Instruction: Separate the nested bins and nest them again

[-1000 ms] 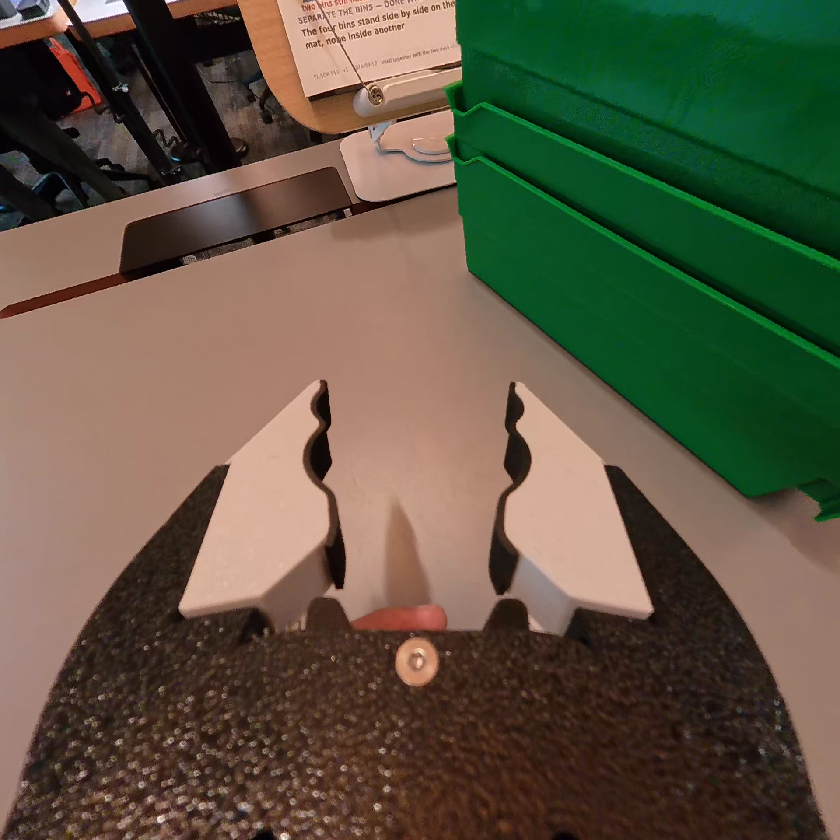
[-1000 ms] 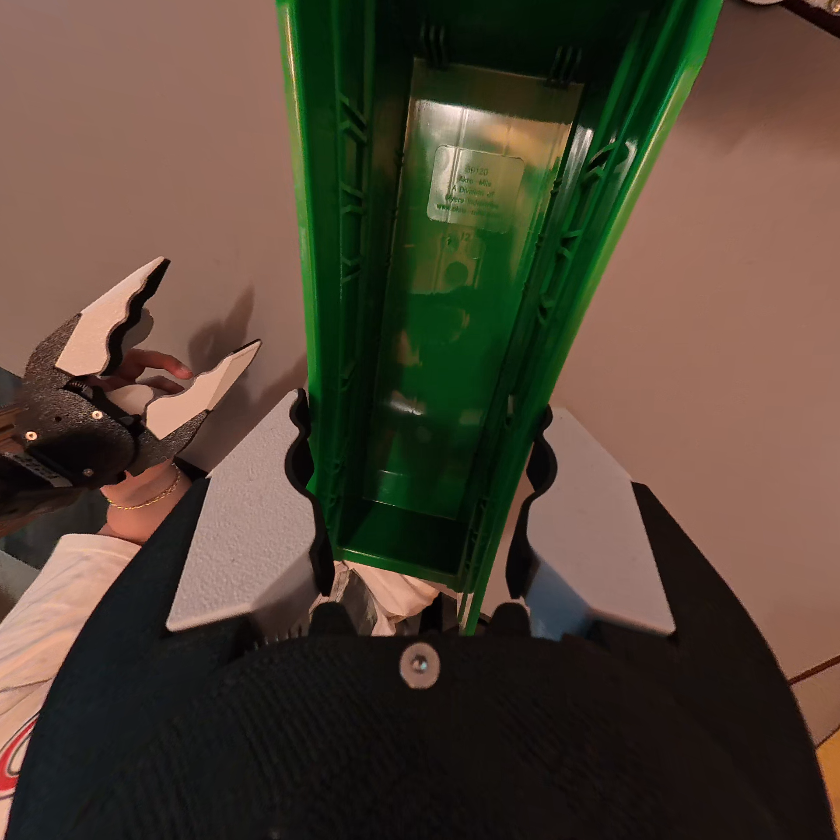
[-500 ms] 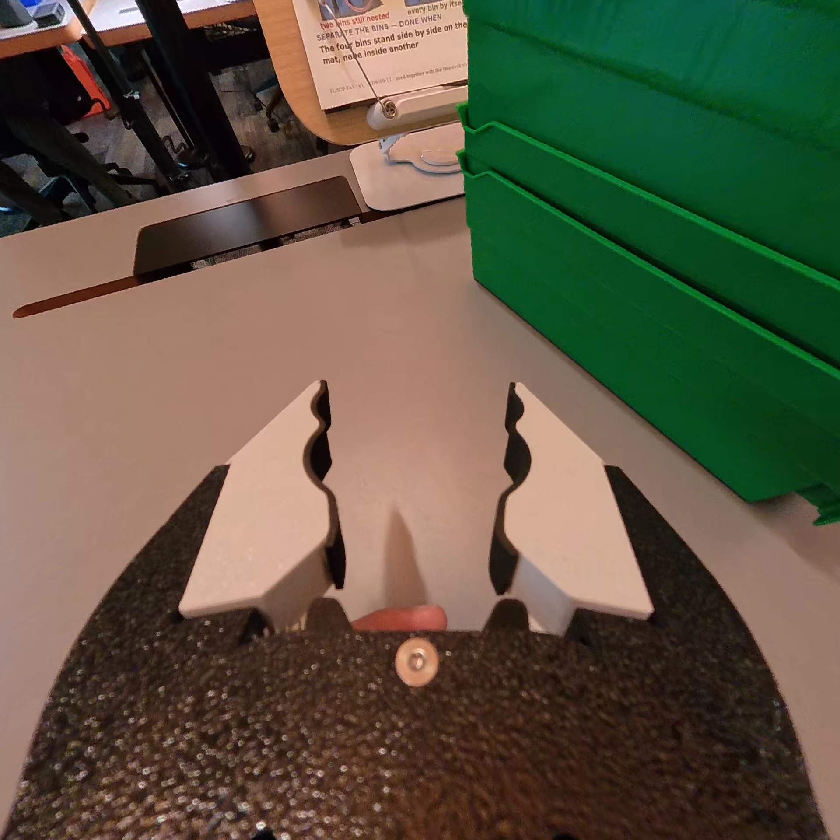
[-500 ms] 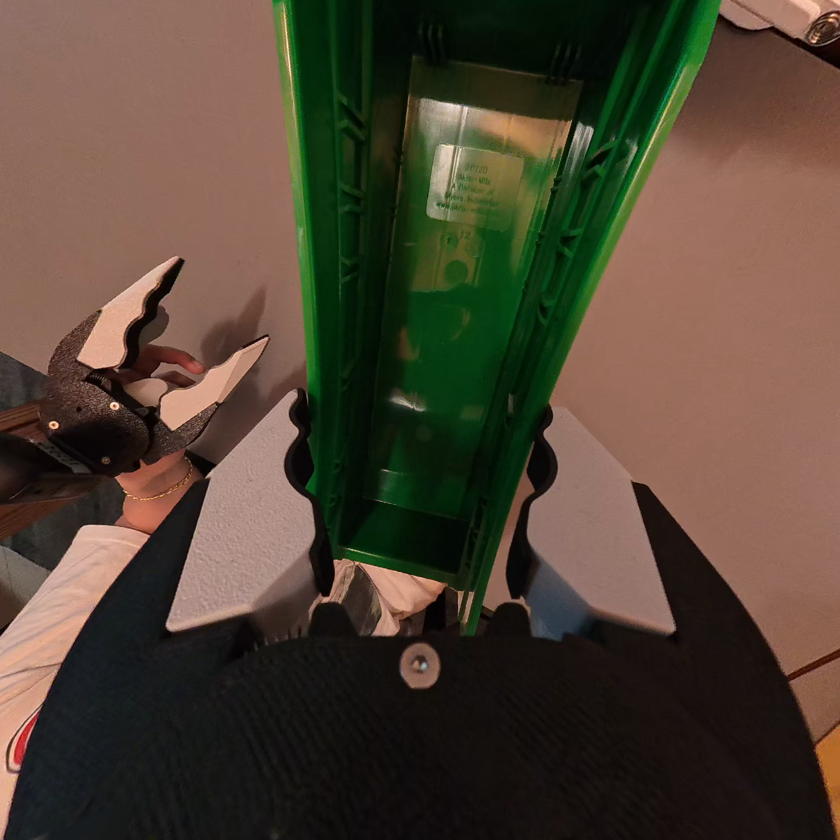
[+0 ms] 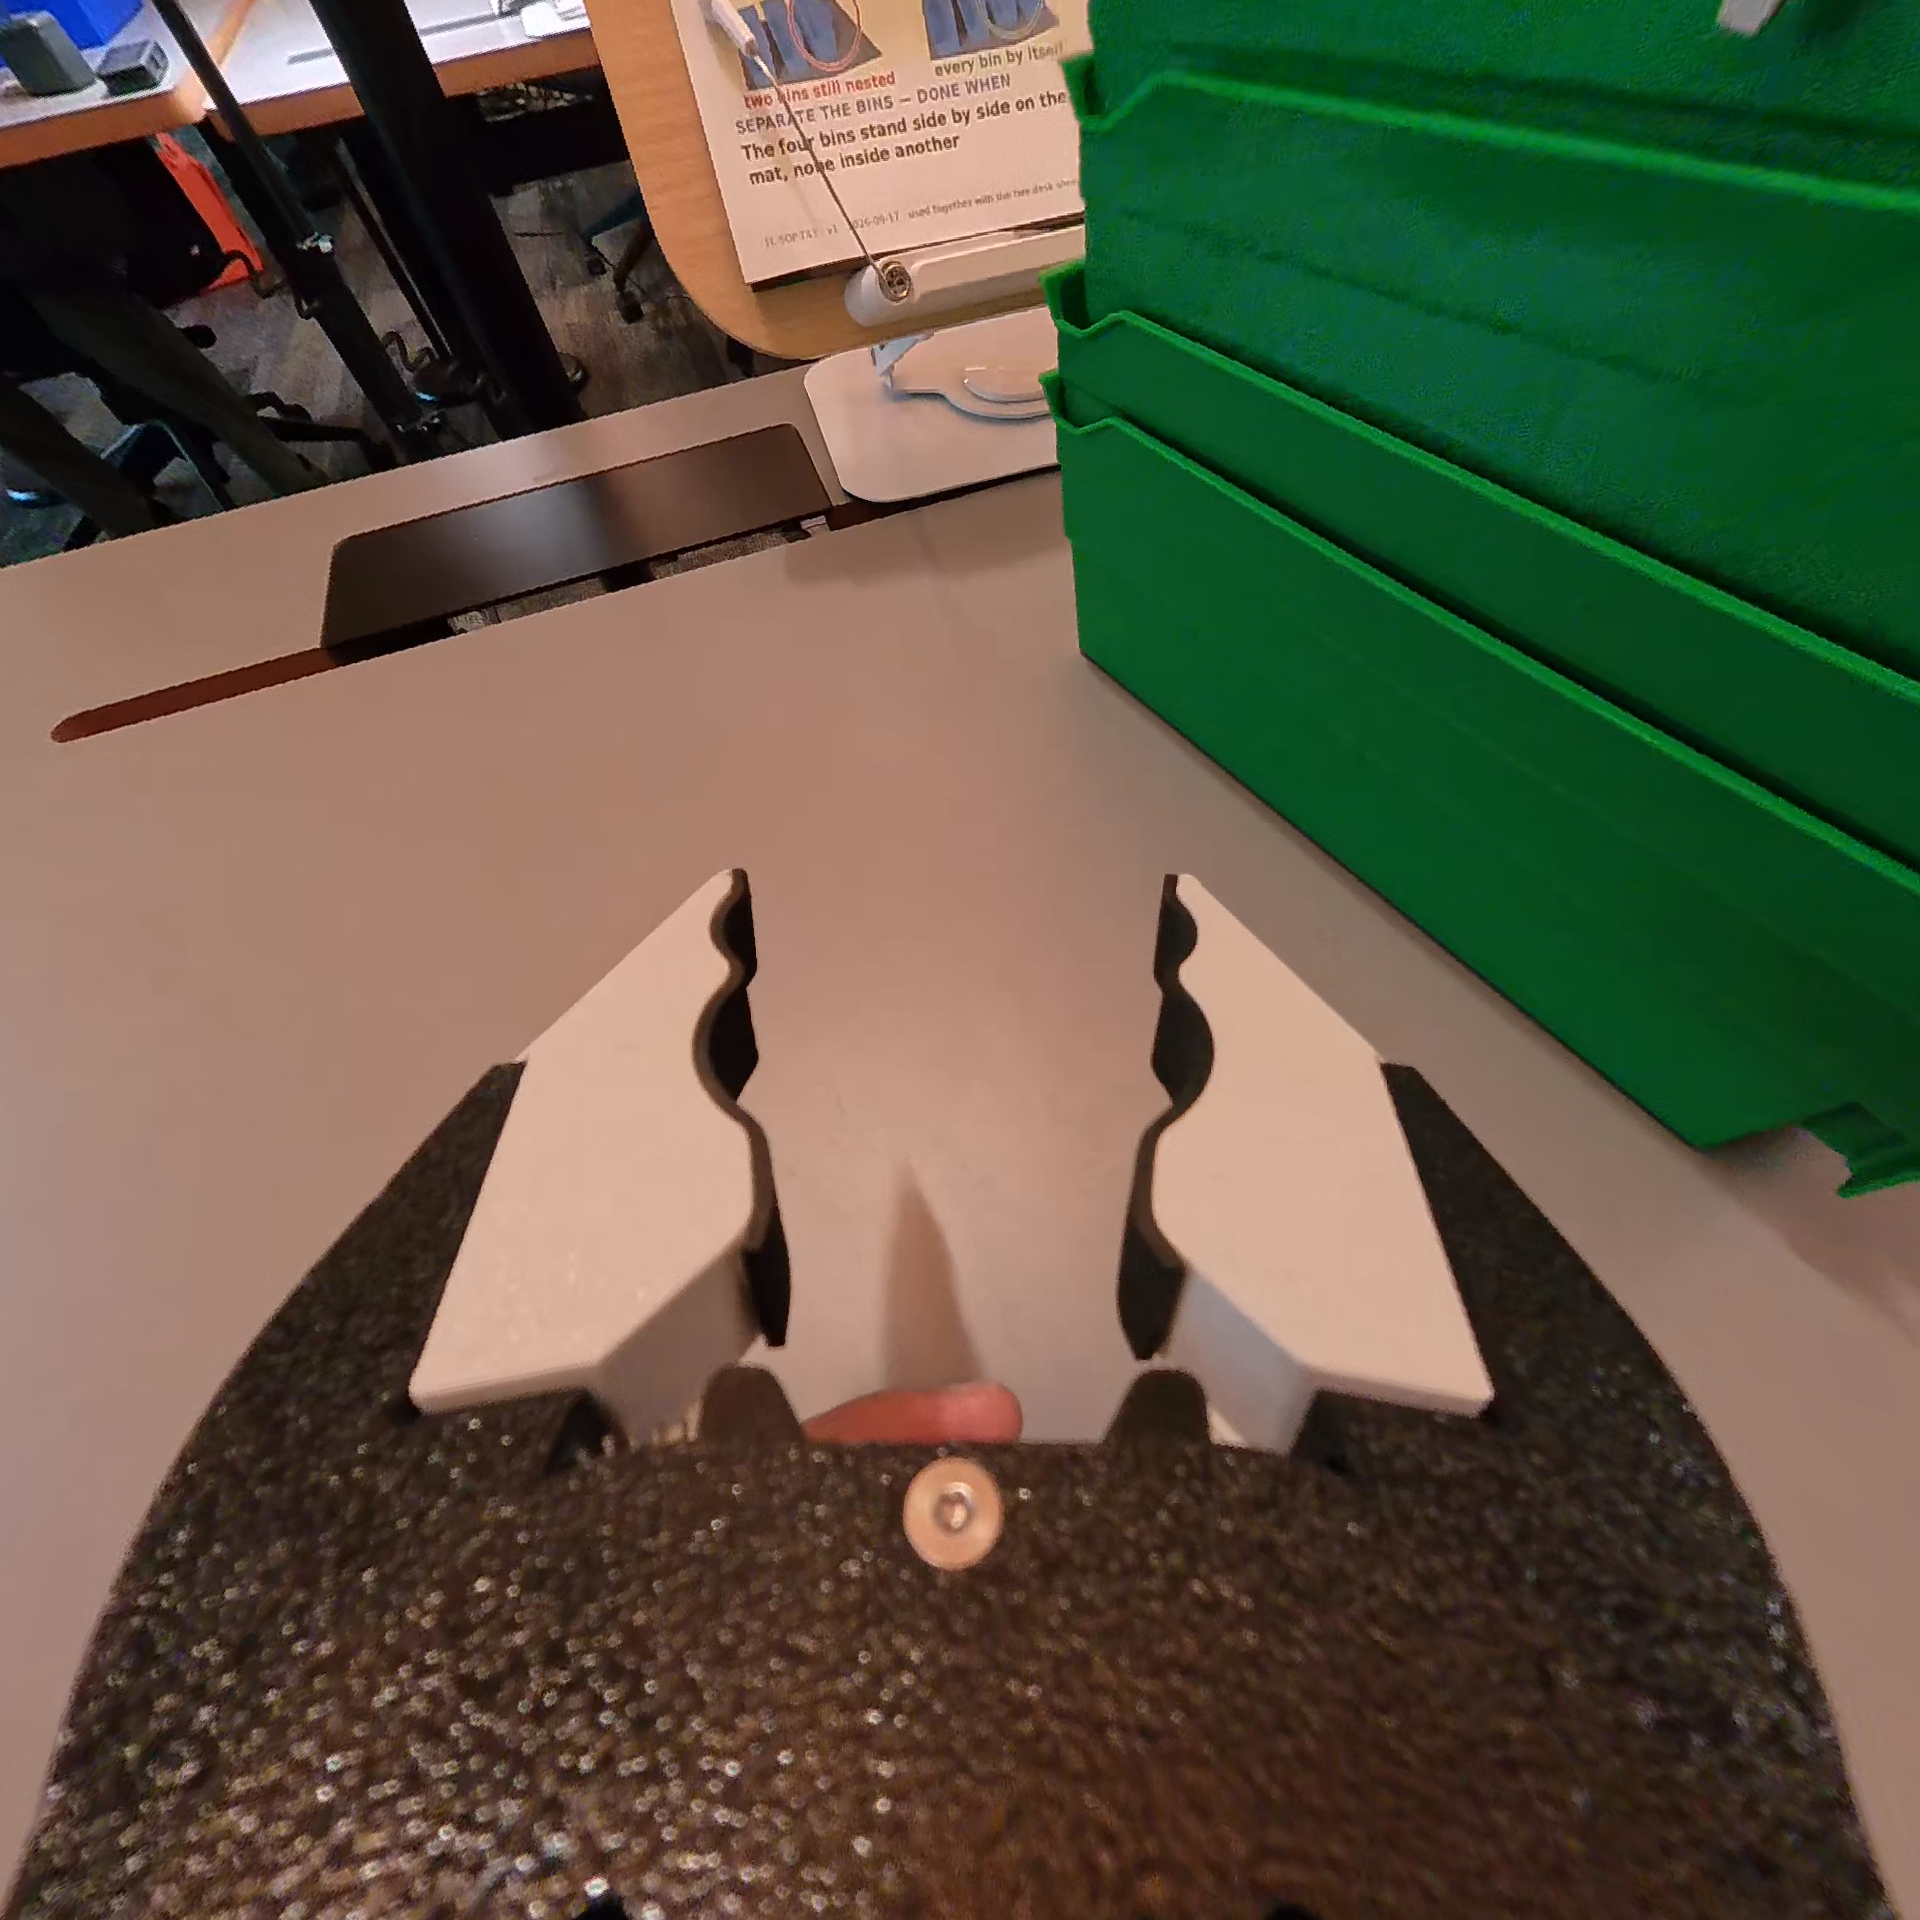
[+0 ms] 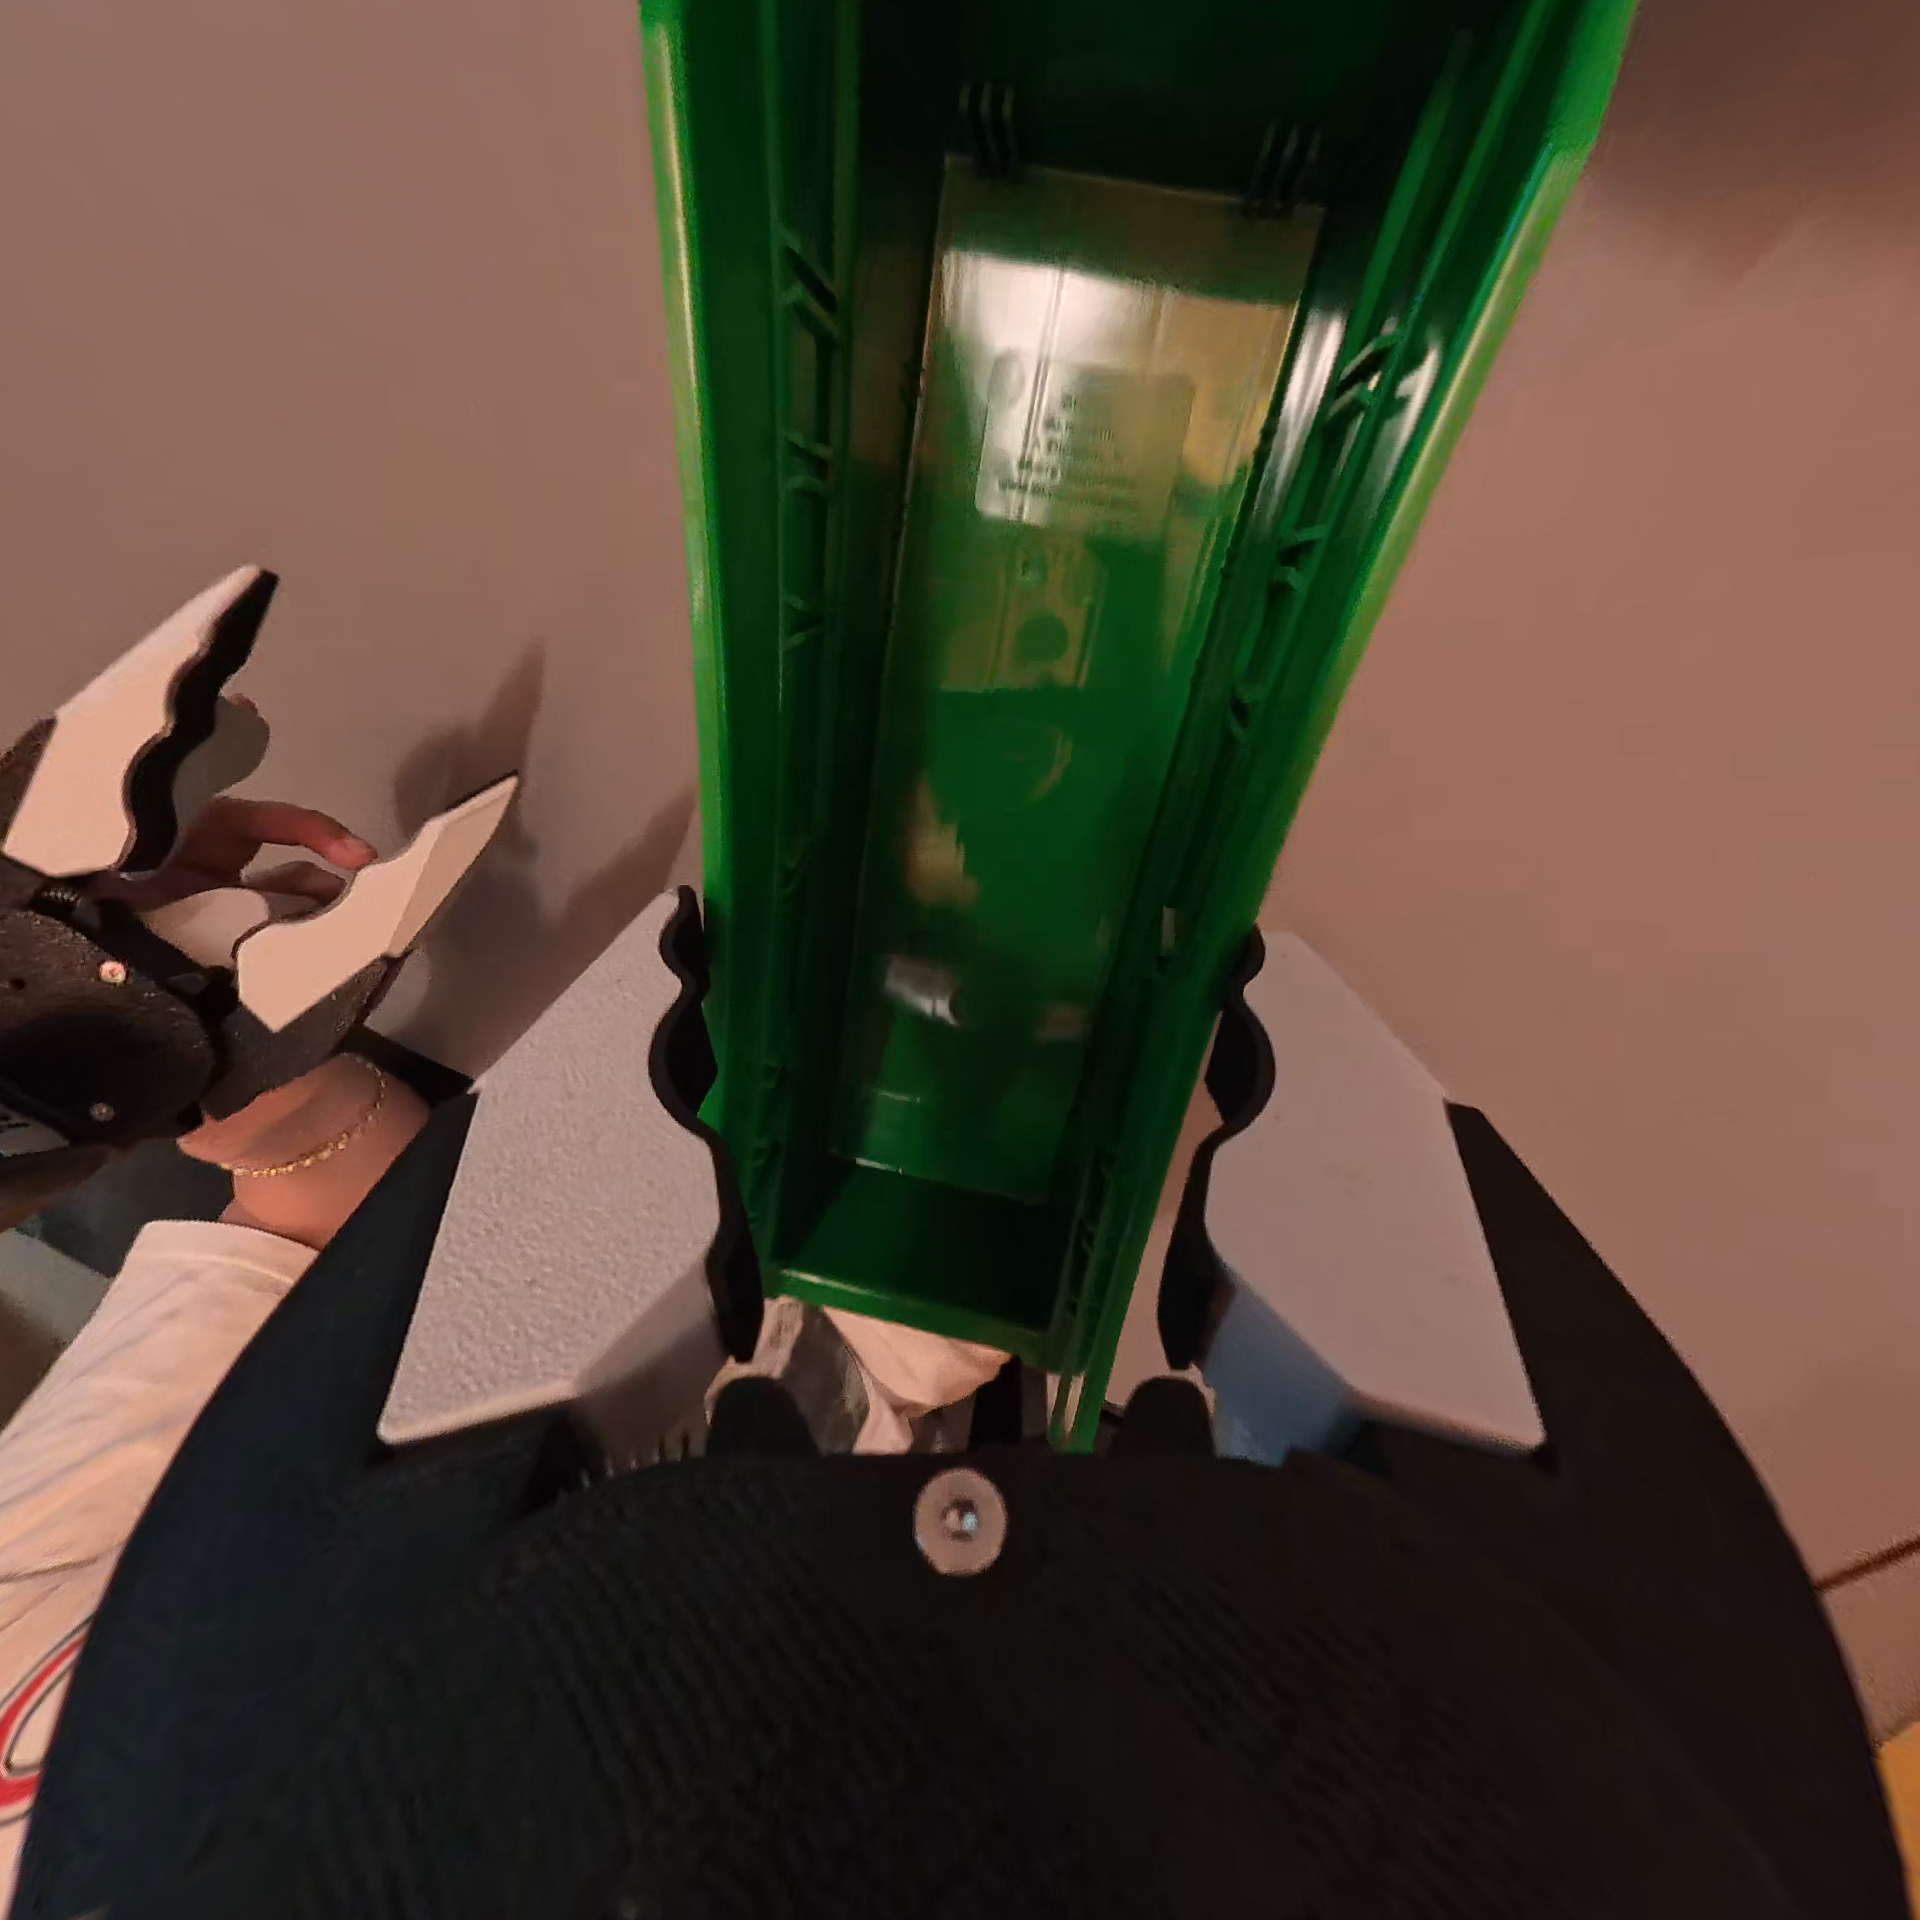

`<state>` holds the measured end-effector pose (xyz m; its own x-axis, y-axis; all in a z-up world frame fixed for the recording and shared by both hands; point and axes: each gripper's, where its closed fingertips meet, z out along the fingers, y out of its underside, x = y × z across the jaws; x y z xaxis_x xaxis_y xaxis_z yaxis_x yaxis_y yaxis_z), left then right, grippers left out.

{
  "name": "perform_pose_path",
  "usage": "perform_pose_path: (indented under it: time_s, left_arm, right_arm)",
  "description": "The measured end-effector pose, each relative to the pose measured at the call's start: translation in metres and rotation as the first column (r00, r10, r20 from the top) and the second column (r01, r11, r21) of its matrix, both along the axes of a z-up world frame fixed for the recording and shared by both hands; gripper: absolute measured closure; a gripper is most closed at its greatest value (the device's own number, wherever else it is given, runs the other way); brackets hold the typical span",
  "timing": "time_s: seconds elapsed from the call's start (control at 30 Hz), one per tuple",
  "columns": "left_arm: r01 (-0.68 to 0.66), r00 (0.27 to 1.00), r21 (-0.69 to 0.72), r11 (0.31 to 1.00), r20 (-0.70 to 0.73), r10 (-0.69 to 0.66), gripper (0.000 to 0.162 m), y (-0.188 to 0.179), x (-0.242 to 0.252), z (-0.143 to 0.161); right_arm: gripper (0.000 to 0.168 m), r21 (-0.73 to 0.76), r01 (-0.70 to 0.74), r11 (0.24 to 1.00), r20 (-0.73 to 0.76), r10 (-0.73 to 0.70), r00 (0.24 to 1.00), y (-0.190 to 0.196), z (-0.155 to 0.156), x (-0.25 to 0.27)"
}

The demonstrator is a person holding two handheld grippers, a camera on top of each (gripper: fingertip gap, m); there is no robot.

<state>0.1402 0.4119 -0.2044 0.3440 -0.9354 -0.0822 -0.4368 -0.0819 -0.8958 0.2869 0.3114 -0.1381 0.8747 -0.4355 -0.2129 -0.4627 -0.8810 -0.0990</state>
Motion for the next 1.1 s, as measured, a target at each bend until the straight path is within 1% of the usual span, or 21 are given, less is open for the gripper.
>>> perform_pose_path:
  time_s: [0.1, 0.27, 0.4, 0.53, 0.67, 0.77, 0.87, 1.1]
  left_arm:
    - [-0.003, 1.000, 0.001, 1.000, 0.001, 0.003, 0.086, 0.001, -0.001, 0.001]
    - [-0.005, 1.000, 0.002, 1.000, -0.003, 0.005, 0.086, 0.000, -0.001, 0.000]
    - [0.004, 1.000, 0.031, 1.000, -0.023, -0.003, 0.086, -0.008, -0.002, -0.002]
    - [0.005, 0.998, 0.035, 0.999, -0.056, -0.003, 0.086, -0.020, -0.005, -0.011]
    - [-0.033, 0.997, 0.008, 0.999, -0.076, 0.033, 0.086, -0.026, -0.013, -0.019]
    - [-0.071, 0.995, -0.038, 0.997, -0.071, 0.068, 0.086, -0.030, -0.020, -0.021]
    - [-0.111, 0.991, -0.055, 0.992, -0.082, 0.107, 0.086, -0.033, -0.027, -0.022]
    - [-0.175, 0.981, -0.050, 0.983, -0.091, 0.170, 0.086, -0.044, -0.038, -0.015]
  right_arm:
    - [0.070, 0.018, 0.013, 1.000, 0.000, -0.013, 1.000, 0.004, -0.006, 0.003]
    - [0.070, 0.038, -0.015, 0.999, 0.016, 0.014, 1.000, 0.011, -0.006, 0.006]
    - [0.071, 0.056, -0.027, 0.998, 0.026, 0.026, 0.999, 0.016, -0.007, 0.008]
    - [0.070, 0.081, -0.036, 0.996, 0.040, 0.033, 0.999, 0.017, -0.007, 0.009]
    - [0.069, 0.091, -0.047, 0.995, 0.049, 0.043, 0.998, 0.018, -0.008, 0.009]
    - [0.067, 0.098, -0.052, 0.994, 0.053, 0.047, 0.998, 0.019, -0.008, 0.010]
    - [0.066, 0.105, -0.054, 0.993, 0.057, 0.049, 0.997, 0.019, -0.008, 0.010]
    - [0.063, 0.103, -0.057, 0.993, 0.062, 0.051, 0.997, 0.019, -0.009, 0.009]
